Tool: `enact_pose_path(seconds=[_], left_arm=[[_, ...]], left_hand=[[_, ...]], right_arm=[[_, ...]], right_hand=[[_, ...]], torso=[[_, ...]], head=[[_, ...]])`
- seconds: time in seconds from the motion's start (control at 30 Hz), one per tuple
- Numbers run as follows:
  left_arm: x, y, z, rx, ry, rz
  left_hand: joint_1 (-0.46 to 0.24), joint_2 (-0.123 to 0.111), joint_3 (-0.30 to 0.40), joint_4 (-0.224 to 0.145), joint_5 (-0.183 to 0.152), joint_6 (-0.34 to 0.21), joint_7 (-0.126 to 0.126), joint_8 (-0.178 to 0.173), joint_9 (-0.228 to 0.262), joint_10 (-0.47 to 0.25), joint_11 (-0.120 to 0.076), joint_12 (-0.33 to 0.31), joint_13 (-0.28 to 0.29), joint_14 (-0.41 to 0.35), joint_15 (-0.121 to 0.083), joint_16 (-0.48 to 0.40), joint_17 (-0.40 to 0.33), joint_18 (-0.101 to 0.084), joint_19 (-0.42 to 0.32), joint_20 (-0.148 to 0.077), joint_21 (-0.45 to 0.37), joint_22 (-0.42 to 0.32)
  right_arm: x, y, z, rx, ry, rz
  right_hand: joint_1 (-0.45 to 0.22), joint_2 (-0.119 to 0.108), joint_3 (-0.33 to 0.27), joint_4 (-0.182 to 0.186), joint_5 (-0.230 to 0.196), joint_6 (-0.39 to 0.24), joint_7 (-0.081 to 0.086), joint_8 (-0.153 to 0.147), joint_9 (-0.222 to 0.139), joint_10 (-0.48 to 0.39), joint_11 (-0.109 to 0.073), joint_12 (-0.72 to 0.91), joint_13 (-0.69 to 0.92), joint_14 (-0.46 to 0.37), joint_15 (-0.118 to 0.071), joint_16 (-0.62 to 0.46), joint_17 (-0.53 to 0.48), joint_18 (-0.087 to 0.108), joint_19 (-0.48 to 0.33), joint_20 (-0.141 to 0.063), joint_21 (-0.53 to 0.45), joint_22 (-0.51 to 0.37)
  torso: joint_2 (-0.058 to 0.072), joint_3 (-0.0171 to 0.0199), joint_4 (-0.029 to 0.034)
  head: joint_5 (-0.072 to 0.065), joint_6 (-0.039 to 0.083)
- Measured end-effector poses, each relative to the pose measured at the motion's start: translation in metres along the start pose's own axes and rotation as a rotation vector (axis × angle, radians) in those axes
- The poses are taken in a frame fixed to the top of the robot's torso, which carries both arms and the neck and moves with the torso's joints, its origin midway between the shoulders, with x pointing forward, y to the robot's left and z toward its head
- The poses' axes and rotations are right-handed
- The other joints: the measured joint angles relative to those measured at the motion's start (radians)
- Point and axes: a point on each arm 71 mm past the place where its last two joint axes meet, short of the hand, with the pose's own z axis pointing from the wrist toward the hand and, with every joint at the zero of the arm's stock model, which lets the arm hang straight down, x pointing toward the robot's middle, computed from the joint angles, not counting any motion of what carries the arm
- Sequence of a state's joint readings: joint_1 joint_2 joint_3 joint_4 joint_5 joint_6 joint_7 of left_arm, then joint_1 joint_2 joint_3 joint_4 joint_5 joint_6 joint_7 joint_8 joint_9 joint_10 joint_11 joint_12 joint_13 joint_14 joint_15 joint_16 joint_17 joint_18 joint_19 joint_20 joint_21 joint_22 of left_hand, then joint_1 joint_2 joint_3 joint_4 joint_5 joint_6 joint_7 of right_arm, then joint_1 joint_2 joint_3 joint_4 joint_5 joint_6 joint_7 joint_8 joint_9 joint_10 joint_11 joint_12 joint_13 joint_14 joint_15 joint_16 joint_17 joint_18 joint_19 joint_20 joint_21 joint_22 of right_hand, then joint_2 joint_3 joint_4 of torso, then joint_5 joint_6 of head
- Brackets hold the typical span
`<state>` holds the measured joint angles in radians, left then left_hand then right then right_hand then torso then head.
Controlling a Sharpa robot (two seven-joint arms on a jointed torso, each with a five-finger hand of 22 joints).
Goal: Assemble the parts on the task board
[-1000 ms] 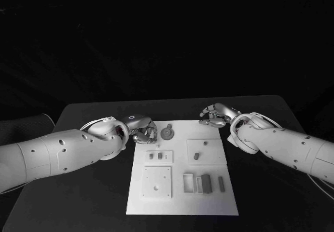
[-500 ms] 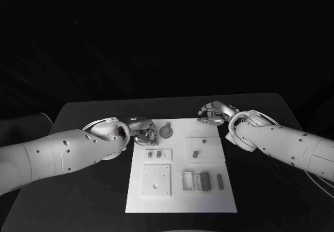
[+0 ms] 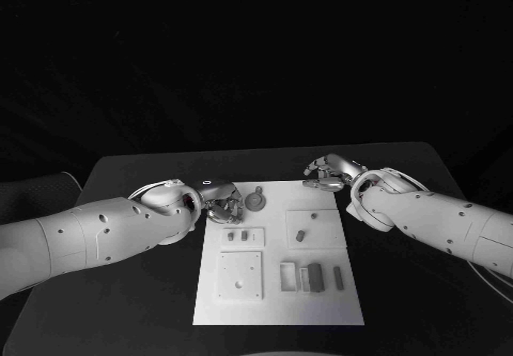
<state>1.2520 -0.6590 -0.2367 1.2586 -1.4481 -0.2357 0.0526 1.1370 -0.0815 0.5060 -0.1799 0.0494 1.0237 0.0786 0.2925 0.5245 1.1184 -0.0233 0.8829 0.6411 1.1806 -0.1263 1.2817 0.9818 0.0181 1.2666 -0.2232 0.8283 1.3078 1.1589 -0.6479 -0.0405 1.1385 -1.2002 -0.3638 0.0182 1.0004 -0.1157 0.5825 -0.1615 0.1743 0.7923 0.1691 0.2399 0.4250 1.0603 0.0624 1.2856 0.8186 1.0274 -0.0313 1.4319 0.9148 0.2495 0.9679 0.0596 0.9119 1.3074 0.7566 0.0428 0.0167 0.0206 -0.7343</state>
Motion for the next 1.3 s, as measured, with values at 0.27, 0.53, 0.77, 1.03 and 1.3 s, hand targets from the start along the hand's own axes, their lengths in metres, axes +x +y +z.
enact_pose_path(seconds=[0.27,0.53,0.77,1.03,1.3], left_arm=[[0.0004,-0.0011,0.0019,0.002,0.006,0.002],[0.0006,0.0018,0.0032,-0.005,0.008,0.007],[0.0028,0.0024,0.0041,-0.008,0.015,0.008],[0.0059,0.0030,0.0037,-0.010,0.023,0.006],[0.0062,0.0024,0.0037,-0.008,0.024,0.005]], left_hand=[[0.000,0.000,-0.003,-0.003,0.000,0.000,0.000,-0.003,0.001,0.000,0.000,0.000,0.000,0.000,0.000,0.000,0.001,0.000,-0.001,0.002,0.000,0.000],[0.000,0.000,-0.003,-0.003,0.000,-0.004,0.004,-0.005,0.000,0.000,0.000,0.000,0.001,-0.001,0.002,0.000,0.001,0.000,-0.001,0.002,0.000,0.000],[0.000,0.000,-0.003,-0.003,0.004,-0.004,0.004,-0.001,-0.001,-0.004,0.004,0.000,0.001,-0.004,0.000,0.000,0.001,0.000,-0.001,0.002,0.000,0.000],[0.001,-0.002,-0.003,-0.003,0.004,-0.004,0.004,-0.001,0.000,-0.004,0.004,0.000,0.001,-0.004,0.000,0.000,0.001,0.000,-0.001,0.002,0.000,0.000],[0.001,-0.002,-0.003,-0.008,0.004,-0.004,0.004,-0.002,0.001,-0.004,0.004,0.000,0.002,-0.005,0.002,0.000,0.002,0.000,-0.001,0.002,0.000,0.000]], right_arm=[[0.0002,0.0003,0.0002,0.000,0.000,0.000],[0.0001,0.0000,0.0001,0.000,0.000,0.000],[-0.0002,-0.0006,-0.0001,0.001,-0.001,0.000],[-0.0002,-0.0005,0.0000,0.001,0.000,0.000],[-0.0002,-0.0006,-0.0001,0.001,-0.001,0.000]], right_hand=[[0.000,0.000,0.000,0.000,0.000,0.000,0.000,0.000,0.000,0.000,0.000,0.000,0.000,0.000,0.000,0.000,0.000,0.004,0.000,0.000,0.000,0.000],[0.000,0.000,0.000,0.000,0.000,-0.002,0.003,0.000,-0.001,0.000,0.000,0.000,0.000,0.000,0.000,0.000,0.000,0.004,0.000,0.000,0.000,0.000],[0.000,0.000,0.000,0.000,0.000,-0.001,0.005,0.000,-0.001,0.000,0.000,0.000,0.000,-0.001,0.001,0.000,0.000,0.003,0.000,0.000,0.000,0.000],[0.000,0.000,0.000,0.000,0.000,-0.001,0.005,0.000,-0.001,0.000,0.000,0.000,0.000,0.001,-0.001,0.000,0.000,0.002,0.000,0.000,0.000,0.000],[0.000,0.000,0.000,0.000,0.000,0.000,0.004,0.000,-0.001,0.001,-0.001,0.000,0.000,0.001,-0.001,0.000,0.000,-0.001,0.000,0.000,0.000,0.000]], torso=[[0.000,0.0007,-0.0004],[0.000,0.0009,-0.0007],[0.000,0.0009,-0.0007],[0.000,0.0009,-0.0005],[0.000,0.0007,-0.0005]], head=[[0.002,-0.002],[0.003,-0.002],[0.003,-0.004],[0.002,-0.006],[0.002,-0.007]])
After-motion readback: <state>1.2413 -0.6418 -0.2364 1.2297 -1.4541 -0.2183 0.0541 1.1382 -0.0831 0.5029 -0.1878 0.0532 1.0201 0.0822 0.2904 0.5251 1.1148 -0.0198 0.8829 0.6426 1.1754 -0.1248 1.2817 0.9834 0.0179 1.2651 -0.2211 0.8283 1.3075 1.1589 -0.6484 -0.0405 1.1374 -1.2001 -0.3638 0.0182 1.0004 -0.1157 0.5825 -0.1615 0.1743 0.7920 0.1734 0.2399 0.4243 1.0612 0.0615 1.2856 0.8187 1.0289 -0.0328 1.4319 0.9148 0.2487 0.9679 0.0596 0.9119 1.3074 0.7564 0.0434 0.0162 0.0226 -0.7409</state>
